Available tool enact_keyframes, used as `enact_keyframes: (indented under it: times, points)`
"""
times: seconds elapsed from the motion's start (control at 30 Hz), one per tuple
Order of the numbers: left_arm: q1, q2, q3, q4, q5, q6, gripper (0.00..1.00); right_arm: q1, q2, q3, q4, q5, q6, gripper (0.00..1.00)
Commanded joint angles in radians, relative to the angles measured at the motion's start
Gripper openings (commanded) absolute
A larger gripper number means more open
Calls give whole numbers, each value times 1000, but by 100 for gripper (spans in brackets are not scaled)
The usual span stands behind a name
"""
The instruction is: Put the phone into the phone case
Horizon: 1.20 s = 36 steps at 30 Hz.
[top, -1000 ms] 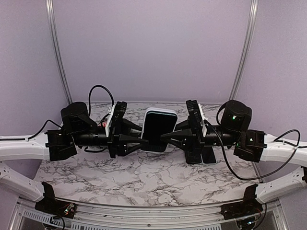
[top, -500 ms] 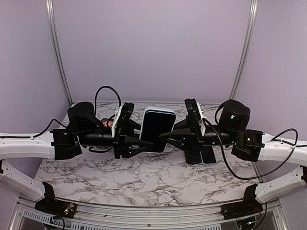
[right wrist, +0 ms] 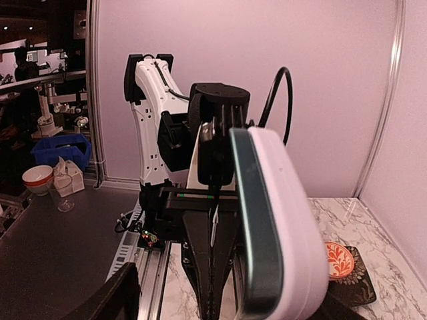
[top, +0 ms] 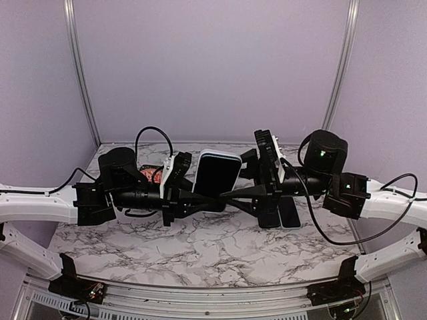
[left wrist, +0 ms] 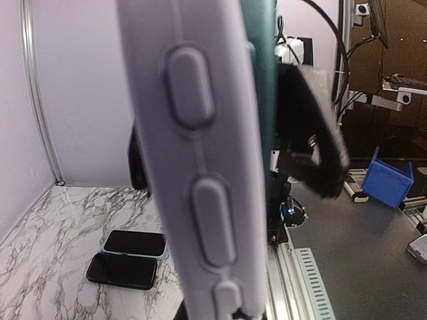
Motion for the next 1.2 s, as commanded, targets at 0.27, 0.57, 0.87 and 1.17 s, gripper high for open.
enact_keyframes:
  times: [0.27,0.57,0.87,1.17]
  points:
    - [-17,-64,-42,-146,-241,266,0,6,17,286,-570,125,-377,82]
    - [-29,-56,-30,-169,-250,265,0,7,133,378,-617,74,-436,78]
    - [-34,-54,-23,-176,-246,263,0,7,233,486,-690,-4,-458,0]
    - [-35,-36,10,-176,-193,199,39,7,211,477,-659,5,-440,0]
